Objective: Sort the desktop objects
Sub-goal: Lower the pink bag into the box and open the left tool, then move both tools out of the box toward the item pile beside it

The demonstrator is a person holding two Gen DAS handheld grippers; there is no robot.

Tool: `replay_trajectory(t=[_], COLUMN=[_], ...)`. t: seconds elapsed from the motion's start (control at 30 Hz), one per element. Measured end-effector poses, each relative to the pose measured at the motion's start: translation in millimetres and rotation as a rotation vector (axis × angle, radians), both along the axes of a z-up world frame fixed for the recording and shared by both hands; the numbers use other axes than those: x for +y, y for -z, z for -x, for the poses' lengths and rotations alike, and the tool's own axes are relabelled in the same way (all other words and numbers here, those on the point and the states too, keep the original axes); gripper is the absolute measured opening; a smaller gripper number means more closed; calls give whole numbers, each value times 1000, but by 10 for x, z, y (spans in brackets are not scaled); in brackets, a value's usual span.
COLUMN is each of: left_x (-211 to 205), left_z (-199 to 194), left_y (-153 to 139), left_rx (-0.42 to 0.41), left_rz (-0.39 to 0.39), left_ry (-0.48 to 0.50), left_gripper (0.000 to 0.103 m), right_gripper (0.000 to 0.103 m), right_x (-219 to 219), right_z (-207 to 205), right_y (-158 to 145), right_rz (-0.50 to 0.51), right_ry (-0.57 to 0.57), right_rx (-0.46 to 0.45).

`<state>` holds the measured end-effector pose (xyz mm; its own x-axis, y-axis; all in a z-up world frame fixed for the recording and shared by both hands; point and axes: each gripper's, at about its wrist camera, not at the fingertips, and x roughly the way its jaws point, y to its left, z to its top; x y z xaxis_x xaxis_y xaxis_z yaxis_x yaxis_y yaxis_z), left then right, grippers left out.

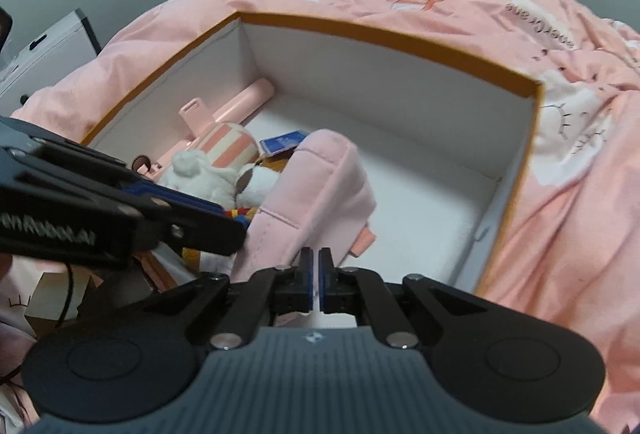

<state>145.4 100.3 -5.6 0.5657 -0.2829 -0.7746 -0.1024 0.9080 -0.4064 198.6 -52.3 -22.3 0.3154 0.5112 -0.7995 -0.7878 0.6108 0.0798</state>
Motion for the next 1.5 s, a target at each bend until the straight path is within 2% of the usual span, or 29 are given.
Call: replay_trajectory(t=[0.13,0.2,0.4,0.8,1.0,1.03,1.07,1.2,1.33,1.5], left_x=[32,47,109,250,259,247,227,99,-26,-108], left_z=[108,190,407,702,832,857,883,937,939,938], left_y=[-186,-291,-485,-479,-455,-455,-451,-409,-325,-196], left_rx=[-22,-38,-55,-48,-35,-35,-34,-31,-20,14], left_rz=[-37,-58,-116,-145,-264,-271,-276,-309,-349,-368], left_ry=[10,14,5,-59,-61,-48,-31,24,68,102], left_gripper=[20,20,21,21,27,28,29,29,31,34], right_gripper=[5,11,12,12,13,20,22,22,22,35], right_x=[-135,-215,-440,-588,-590,-581,-568,-487,-313,-84], right_z=[67,108,286,282,512,566,638,835,976,1074], right_y=[-100,-161,-323,-286,-313,-320,-331,-341,-214,-23], right_rz=[-33,-48,-130,-131,-213,-229,-240,-242,-158,-37], right_ry=[54,93,134,193,125,115,105,54,-23,-113], right_rx=[-29,-49,-95,-60,14,16,3,-5,-49,-125])
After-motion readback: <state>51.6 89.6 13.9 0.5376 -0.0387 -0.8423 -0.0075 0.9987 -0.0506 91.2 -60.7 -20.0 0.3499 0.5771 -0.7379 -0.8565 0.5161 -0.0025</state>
